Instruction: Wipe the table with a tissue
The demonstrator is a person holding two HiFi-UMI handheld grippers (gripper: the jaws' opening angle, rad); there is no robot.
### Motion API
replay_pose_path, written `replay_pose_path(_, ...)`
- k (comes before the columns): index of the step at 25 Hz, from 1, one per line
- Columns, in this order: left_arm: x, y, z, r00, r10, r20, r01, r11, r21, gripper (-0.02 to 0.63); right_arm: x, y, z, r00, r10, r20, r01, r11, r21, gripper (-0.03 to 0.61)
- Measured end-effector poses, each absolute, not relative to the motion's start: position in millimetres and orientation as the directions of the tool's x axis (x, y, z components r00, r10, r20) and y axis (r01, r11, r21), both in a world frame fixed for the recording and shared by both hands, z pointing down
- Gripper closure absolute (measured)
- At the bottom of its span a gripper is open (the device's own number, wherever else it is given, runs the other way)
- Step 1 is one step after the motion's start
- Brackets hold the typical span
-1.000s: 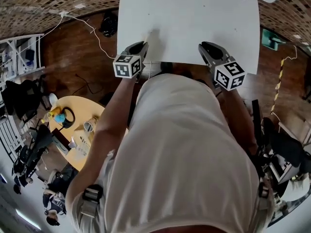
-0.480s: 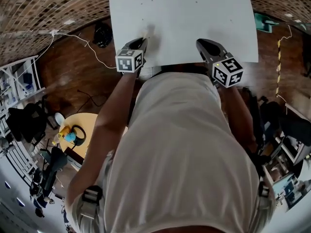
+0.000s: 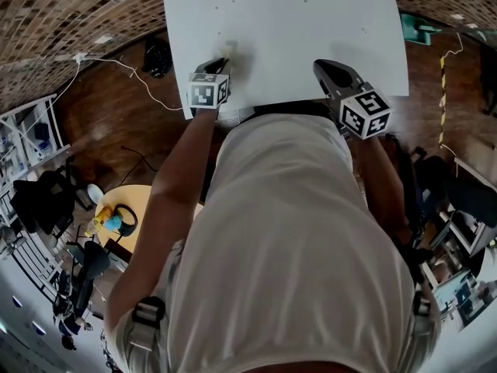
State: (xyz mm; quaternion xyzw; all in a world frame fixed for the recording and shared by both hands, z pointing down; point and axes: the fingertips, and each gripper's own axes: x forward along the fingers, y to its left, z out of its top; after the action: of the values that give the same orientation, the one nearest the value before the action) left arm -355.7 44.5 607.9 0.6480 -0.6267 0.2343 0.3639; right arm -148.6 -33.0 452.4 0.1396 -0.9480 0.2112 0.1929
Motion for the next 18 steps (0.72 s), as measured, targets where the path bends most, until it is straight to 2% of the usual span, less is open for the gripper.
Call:
replay_pose_path(5,-334.3,43.2,624.9,0.132,-0.55,0.825,-0.989,-0.016,0.148,0.571,-145.6,-47.1,454.2,-0.891,-0.159,0.425,-0.327,0.875,-0.358,0.571)
replay_pose_path(14,-283.0,50.2,626.6,0.203,-0.539,0.818,-0.978,-0.064,0.2,0.574,-143.8,-72.2,462.0,-0.899,-0.098,0.427,-0.281,0.876,-0.391,0.571)
replay_pose_path(18,-281.9,65.8,628.9,0.195,-0.532,0.824,-0.978,-0.168,0.123,0.574,-153.3,-76.2,457.8,-0.906,-0.064,0.418,-0.246,0.883,-0.399,0.571)
